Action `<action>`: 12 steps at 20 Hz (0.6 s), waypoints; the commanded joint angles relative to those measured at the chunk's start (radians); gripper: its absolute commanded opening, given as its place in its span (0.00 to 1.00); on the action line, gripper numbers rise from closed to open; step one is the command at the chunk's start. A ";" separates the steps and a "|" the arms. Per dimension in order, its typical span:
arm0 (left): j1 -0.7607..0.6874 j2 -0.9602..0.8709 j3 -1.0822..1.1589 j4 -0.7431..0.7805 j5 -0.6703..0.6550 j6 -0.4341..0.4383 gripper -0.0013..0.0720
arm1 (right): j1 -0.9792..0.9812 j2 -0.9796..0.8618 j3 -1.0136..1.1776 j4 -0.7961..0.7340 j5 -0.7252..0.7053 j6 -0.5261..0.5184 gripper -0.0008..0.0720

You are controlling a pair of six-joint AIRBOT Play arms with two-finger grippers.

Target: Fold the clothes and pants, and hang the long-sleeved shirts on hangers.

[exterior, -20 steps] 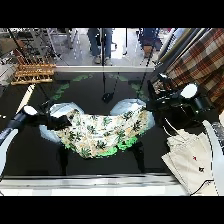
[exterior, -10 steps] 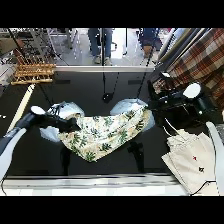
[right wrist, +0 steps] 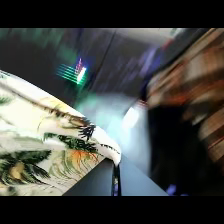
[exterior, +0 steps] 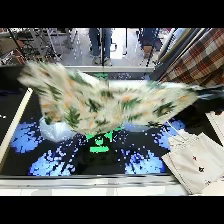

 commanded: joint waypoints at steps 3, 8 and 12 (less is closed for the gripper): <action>0.031 0.227 0.001 -0.333 0.054 0.015 0.03 | 0.000 0.327 0.012 -0.095 -0.406 -0.010 0.02; 0.032 0.107 0.000 -0.117 0.126 0.060 0.03 | 0.000 0.112 0.027 -0.070 -0.484 -0.073 0.02; 0.027 -0.156 0.000 0.327 0.222 0.059 0.03 | 0.001 -0.306 -0.002 0.042 -0.332 -0.100 0.02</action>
